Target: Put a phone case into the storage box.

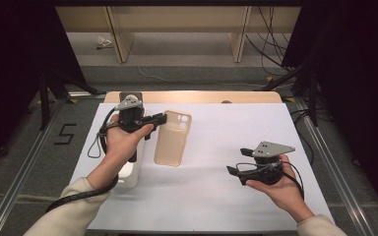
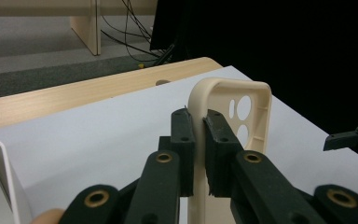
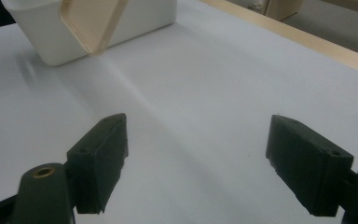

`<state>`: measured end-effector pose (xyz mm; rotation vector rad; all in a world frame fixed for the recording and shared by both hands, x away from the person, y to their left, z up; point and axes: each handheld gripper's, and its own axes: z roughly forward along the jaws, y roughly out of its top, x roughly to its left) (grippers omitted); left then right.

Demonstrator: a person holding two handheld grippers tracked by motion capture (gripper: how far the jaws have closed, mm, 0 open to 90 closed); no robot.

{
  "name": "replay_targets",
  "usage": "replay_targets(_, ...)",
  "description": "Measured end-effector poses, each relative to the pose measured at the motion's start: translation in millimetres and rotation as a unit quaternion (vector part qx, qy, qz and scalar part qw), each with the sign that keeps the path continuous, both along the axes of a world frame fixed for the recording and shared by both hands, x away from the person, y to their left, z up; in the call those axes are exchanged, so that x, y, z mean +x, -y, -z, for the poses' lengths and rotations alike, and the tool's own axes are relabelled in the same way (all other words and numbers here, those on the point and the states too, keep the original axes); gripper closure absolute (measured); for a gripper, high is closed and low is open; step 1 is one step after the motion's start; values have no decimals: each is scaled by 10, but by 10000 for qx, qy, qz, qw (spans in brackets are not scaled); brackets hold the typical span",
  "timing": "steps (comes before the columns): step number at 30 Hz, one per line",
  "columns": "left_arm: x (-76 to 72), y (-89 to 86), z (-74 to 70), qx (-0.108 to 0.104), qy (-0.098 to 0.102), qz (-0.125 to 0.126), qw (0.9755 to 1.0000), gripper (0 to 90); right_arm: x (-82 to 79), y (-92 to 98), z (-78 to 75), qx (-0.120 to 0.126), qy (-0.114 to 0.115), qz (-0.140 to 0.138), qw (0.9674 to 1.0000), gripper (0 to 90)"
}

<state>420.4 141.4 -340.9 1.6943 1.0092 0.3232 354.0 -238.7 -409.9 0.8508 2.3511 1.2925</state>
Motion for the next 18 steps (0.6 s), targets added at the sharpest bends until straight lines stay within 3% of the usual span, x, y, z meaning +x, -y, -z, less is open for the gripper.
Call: replay_targets(18, 25, -297, -139, -58, 119, -189, 9997, 831, 4, 44, 8, 43, -18, 57, 10000, 213)
